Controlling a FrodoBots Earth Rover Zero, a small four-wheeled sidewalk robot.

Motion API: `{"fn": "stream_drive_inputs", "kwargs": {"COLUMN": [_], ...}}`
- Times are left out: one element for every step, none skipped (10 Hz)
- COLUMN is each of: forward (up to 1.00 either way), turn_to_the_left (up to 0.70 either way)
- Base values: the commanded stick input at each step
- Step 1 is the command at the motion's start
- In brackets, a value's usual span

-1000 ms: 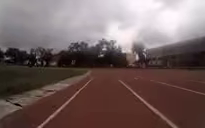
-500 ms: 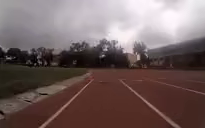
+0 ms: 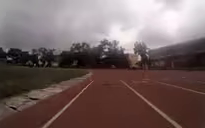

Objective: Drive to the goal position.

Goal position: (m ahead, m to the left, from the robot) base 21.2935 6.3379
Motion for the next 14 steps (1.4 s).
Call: {"fn": "stream_drive_inputs", "kwargs": {"forward": [0.7, 0.7, 0.7, 0.7, 0.7, 0.7, 0.7, 0.7, 0.7, 0.7, 0.7, 0.7, 0.7, 0.7], "turn_to_the_left": [0.01, 0.02, 0.01, 0.06, 0.01, -0.16, -0.35, -0.35, 0.07, 0.06, 0.02, 0.06, 0.03, 0.0]}}
